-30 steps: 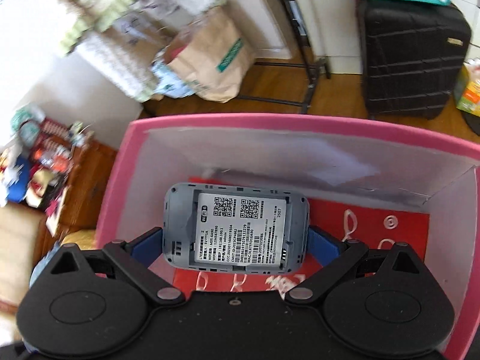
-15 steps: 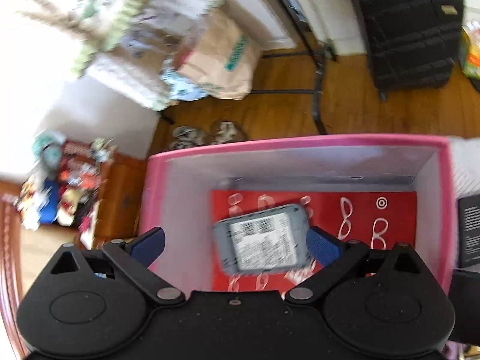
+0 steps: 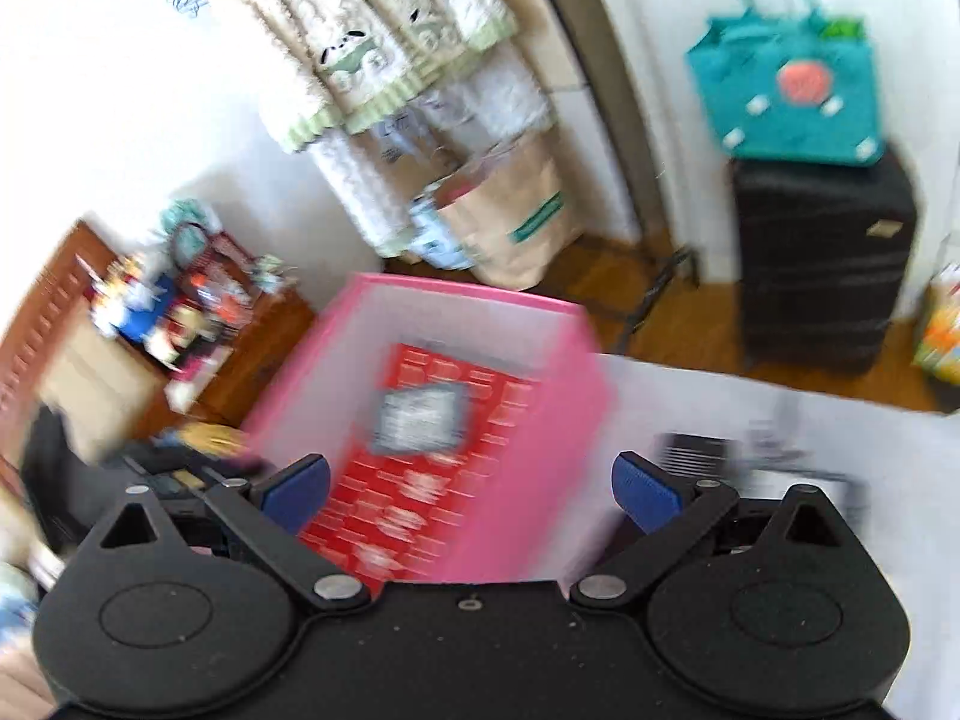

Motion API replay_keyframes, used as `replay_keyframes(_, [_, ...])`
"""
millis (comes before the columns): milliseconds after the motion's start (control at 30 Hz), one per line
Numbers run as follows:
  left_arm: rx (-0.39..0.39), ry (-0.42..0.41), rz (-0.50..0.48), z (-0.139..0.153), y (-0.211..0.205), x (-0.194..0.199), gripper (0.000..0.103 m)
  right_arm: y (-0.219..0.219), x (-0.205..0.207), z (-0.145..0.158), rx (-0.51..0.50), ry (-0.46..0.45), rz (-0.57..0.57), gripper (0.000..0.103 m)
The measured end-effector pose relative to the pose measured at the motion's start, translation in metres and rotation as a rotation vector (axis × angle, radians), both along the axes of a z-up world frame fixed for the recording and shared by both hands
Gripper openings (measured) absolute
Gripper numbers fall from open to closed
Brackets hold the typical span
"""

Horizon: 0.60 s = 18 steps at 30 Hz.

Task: Organize rigid objects
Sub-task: 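Carry the grey router into the pink box and release it with the right gripper, then grasp the black power bank with the right gripper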

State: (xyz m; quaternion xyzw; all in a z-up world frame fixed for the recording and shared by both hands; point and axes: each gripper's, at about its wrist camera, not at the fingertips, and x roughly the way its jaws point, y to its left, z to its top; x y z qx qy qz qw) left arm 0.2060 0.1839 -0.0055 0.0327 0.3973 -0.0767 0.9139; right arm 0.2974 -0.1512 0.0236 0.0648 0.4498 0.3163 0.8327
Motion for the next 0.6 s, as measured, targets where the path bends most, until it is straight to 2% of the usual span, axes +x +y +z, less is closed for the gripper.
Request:
replay_keyframes(167, [0.009, 0.012, 0.026, -0.003, -0.004, 0.002, 0.007, -0.032, -0.026, -0.028, -0.191, -0.18, 0.063, 0.102])
replay_keyframes(333, [-0.002, 0.021, 0.057, -0.005, -0.005, 0.002, 0.007, -0.046, -0.032, -0.043, -0.247, -0.273, 0.167, 0.101])
replay_keyframes(467, [0.0, 0.023, 0.067, -0.005, -0.007, 0.003, 0.007, -0.032, -0.027, -0.048, -0.323, -0.35, 0.308, 0.1])
replay_keyframes(600, [0.014, 0.032, 0.074, -0.007, -0.01, 0.005, 0.007, -0.012, -0.012, -0.059, -0.446, -0.402, 0.435, 0.088])
